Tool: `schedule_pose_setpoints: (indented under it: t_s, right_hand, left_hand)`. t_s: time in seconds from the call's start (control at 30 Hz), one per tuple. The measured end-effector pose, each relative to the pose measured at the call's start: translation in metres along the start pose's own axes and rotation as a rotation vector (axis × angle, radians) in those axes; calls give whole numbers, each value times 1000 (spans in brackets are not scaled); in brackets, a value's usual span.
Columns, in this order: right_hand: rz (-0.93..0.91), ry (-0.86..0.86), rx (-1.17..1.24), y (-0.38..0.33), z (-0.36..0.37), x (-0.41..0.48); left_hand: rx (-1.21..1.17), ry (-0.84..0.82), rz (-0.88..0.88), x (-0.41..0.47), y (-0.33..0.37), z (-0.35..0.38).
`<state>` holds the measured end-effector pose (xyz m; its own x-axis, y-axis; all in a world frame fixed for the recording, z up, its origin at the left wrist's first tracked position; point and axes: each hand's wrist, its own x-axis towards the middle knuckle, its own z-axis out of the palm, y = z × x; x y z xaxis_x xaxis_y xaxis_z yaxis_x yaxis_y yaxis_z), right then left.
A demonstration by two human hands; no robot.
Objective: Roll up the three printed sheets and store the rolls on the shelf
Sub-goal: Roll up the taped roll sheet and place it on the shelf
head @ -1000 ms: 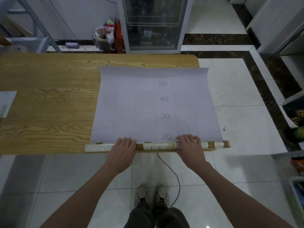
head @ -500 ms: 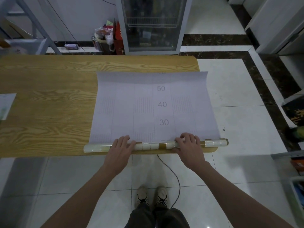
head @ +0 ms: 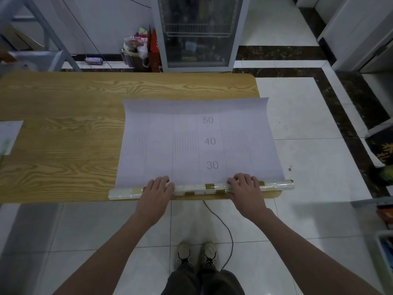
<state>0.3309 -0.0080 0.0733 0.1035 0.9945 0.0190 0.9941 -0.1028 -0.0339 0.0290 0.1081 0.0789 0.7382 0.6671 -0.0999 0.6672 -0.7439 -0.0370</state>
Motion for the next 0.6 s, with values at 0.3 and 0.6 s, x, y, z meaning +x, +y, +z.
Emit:
schedule_pose_setpoints:
  t_s: [0.3, 0.6]
  right_hand:
    - [-14, 1, 27, -1, 1, -5]
    - [-58, -18, -25, 3, 0, -5]
  left_hand:
    - [-33, 12, 28, -3, 0, -4]
    - [-35, 6, 5, -10, -1, 4]
